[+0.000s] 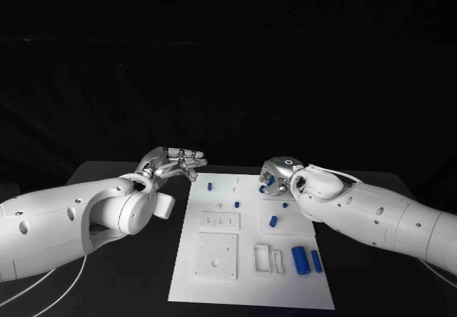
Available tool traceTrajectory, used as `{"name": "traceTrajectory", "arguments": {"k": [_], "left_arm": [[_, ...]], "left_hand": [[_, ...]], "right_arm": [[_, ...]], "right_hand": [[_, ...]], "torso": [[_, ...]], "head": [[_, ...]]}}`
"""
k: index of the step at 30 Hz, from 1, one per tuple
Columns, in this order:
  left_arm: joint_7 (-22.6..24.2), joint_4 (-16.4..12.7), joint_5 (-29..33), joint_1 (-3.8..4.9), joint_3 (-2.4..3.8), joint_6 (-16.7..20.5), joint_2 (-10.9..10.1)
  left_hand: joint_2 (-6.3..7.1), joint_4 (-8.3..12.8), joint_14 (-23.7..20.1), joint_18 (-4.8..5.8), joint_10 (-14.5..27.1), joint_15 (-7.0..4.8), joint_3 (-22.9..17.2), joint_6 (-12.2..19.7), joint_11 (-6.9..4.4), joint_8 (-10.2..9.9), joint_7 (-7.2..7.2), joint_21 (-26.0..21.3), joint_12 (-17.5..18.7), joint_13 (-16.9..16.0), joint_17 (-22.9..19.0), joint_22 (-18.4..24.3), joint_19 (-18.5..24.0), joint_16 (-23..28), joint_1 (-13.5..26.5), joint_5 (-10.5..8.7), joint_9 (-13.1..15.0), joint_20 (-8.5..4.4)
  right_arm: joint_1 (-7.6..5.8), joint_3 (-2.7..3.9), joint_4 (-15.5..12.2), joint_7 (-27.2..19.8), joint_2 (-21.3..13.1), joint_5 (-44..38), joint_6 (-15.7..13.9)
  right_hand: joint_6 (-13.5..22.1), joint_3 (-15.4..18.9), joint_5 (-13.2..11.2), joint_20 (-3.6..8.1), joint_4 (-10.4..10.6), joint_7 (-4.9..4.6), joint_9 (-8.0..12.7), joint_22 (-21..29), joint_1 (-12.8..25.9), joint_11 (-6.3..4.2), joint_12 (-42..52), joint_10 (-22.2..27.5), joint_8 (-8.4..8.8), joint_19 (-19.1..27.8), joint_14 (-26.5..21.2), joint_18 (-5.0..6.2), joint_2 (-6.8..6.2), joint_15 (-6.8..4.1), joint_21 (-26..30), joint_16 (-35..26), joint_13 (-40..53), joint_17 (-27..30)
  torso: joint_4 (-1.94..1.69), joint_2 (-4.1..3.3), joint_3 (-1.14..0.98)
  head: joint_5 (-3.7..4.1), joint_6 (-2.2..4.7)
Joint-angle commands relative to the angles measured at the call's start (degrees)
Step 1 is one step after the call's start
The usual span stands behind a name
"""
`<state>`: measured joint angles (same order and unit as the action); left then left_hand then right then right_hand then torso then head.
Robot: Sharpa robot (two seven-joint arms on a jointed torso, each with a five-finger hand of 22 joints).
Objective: Assemble the parts on the task board
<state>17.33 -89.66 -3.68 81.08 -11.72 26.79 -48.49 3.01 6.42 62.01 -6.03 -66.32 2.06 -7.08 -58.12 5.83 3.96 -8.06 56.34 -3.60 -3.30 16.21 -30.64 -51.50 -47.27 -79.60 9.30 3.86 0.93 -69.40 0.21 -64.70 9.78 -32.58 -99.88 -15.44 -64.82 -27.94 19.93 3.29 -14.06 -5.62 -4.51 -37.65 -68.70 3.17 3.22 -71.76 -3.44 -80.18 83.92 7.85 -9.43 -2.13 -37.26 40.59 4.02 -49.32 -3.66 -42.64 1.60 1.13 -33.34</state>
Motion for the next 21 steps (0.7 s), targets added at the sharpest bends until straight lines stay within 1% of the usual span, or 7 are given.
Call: {"name": "traceTrajectory", "arguments": {"k": [1,4,13,19,21], "left_arm": [[0.24,0.07,-0.35,0.2,0.07,-0.9,0.13],[0.42,0.25,-0.25,0.2,0.07,-0.75,0.29],[0.53,0.62,-0.03,0.19,0.07,-0.74,0.68],[0.46,0.73,-0.01,0.19,0.07,-0.8,0.76],[0.43,0.76,0.0,0.19,0.06,-0.82,0.77]], "left_hand": [[0.11,-0.11,0.29,-0.9,0.49,-0.22,0.38,0.47,0.1,-0.08,0.02,0.33,0.15,-0.08,-0.07,0.08,-0.07,-0.32,0.57,-0.27,0.01,-0.11],[-0.06,-0.25,0.39,-0.98,0.49,-0.21,0.58,0.45,0.12,-0.07,-0.04,0.66,0.13,-0.09,-0.15,0.41,-0.06,-0.39,0.54,-0.18,0.02,-0.08],[-0.08,-0.27,0.38,-0.99,0.49,-0.2,0.59,0.47,0.13,-0.08,-0.05,0.73,0.14,-0.08,-0.17,0.5,-0.06,-0.38,0.55,-0.2,0.0,-0.08],[-0.08,-0.27,0.38,-0.99,0.49,-0.2,0.59,0.47,0.13,-0.08,-0.05,0.73,0.14,-0.08,-0.17,0.5,-0.06,-0.38,0.55,-0.2,0.0,-0.08],[-0.15,-0.29,0.4,-0.99,0.5,-0.21,0.57,0.5,0.12,-0.08,-0.05,0.8,0.14,-0.08,-0.19,0.59,-0.05,-0.39,0.55,-0.19,0.0,-0.08]], "right_arm": [[0.13,0.02,0.11,0.53,0.18,-1.78,1.0],[0.28,0.02,0.27,0.48,0.28,-1.92,1.13],[0.5,0.02,0.32,0.14,0.42,-1.87,1.54],[0.57,0.02,0.2,-0.15,0.54,-1.4,1.69],[0.6,0.02,0.2,-0.2,0.56,-1.28,1.62]], "right_hand": [[-0.66,-0.31,-0.35,0.13,0.11,-0.04,-0.09,-0.53,-0.24,-0.13,0.18,-0.41,-0.22,-0.43,-0.22,-0.25,-0.51,0.16,0.31,0.35,0.12,0.1],[-0.63,-0.72,-0.07,0.23,0.1,0.0,-0.06,-1.25,-0.3,-0.28,0.2,-0.92,-0.2,-0.41,-0.22,-0.21,-0.43,0.08,0.22,0.5,0.16,0.14],[-1.36,-0.77,-0.61,0.35,0.38,0.02,-0.14,-3.51,-0.36,-0.49,0.21,-1.7,-0.22,-0.37,-0.29,-0.24,-0.16,-0.06,0.57,0.86,0.17,0.45],[-2.31,-0.68,-1.11,0.44,0.69,0.07,-0.28,-4.48,-0.44,-0.77,0.21,-2.63,-0.25,-0.53,-0.32,-0.35,0.46,-0.2,0.91,1.05,0.28,0.56],[-2.58,-1.03,-1.78,0.51,0.74,0.13,-0.32,-4.7,-0.65,-0.91,0.21,-3.04,-0.24,-0.54,-0.32,-0.39,0.83,-0.28,0.96,1.1,0.35,0.57]], "torso": [[-0.05,-0.31,0.03],[-0.14,-0.44,0.01],[0.02,-0.69,0.13],[-0.09,-0.84,0.1],[-0.13,-0.87,0.12]], "head": [[-0.07,0.07],[-0.05,0.09],[-0.14,0.25],[-0.03,0.23],[-0.02,0.22]]}}
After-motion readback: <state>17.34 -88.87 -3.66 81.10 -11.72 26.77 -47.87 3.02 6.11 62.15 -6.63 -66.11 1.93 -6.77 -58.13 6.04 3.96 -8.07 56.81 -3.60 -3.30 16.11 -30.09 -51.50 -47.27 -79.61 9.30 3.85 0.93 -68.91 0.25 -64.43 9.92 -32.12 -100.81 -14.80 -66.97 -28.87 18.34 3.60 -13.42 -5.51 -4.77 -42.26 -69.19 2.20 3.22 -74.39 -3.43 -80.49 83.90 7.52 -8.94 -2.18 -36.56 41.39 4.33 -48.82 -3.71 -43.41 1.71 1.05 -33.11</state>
